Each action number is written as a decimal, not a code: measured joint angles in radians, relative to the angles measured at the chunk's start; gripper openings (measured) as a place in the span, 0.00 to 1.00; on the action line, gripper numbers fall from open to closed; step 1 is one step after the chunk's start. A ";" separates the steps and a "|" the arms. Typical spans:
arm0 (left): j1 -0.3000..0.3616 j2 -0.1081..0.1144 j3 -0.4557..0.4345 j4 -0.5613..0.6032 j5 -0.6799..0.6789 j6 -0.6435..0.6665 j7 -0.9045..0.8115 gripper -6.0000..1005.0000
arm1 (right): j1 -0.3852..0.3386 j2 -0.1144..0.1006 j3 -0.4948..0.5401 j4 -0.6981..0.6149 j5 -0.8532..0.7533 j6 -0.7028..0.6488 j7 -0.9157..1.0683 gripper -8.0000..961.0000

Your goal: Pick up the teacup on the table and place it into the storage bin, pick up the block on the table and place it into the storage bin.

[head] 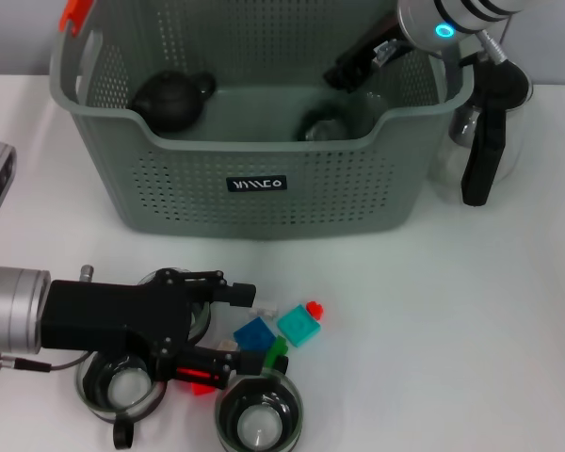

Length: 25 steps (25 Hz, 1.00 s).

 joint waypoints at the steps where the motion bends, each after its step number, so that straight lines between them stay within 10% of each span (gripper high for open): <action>1: 0.000 0.000 0.000 0.000 0.000 0.000 0.000 0.87 | -0.001 0.000 0.000 -0.005 0.000 -0.002 0.000 0.08; 12: 0.006 0.001 -0.012 0.000 -0.001 0.000 0.001 0.87 | -0.070 0.034 -0.002 -0.191 0.001 -0.017 0.006 0.56; 25: 0.009 0.003 -0.032 0.001 -0.002 0.000 0.002 0.87 | -0.248 0.018 0.042 -0.503 0.277 -0.214 -0.006 0.68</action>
